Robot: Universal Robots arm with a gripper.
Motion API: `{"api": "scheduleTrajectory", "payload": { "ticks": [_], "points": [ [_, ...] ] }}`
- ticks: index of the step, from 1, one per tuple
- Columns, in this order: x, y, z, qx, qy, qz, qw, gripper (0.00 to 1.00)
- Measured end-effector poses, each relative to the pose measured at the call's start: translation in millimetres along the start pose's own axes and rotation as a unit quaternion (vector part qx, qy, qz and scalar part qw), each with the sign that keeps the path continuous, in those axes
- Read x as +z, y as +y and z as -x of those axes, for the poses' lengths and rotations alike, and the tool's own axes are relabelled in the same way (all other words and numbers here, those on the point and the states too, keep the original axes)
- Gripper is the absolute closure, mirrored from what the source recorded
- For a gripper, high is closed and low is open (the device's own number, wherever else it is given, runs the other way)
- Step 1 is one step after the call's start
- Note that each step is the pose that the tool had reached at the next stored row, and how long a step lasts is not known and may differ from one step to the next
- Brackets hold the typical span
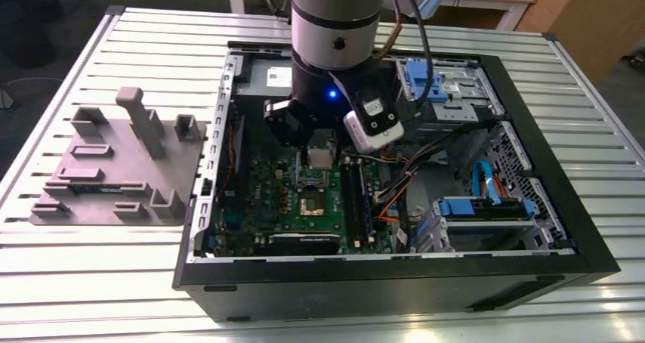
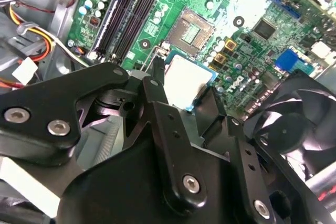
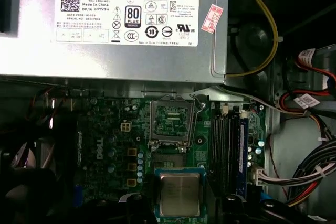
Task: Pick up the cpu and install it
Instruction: 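Place the cpu into insertion slot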
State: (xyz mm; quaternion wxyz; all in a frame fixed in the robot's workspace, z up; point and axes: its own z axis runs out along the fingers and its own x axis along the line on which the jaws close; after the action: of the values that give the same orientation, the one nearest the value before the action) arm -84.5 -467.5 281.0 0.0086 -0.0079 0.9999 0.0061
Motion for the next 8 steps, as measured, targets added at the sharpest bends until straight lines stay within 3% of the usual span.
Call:
{"api": "scheduleTrajectory", "payload": {
  "ticks": [8],
  "points": [
    [14.5, -0.2, -0.1, 0.001, 0.0000, -0.0001, 1.00000, 0.53]
  ]
}}
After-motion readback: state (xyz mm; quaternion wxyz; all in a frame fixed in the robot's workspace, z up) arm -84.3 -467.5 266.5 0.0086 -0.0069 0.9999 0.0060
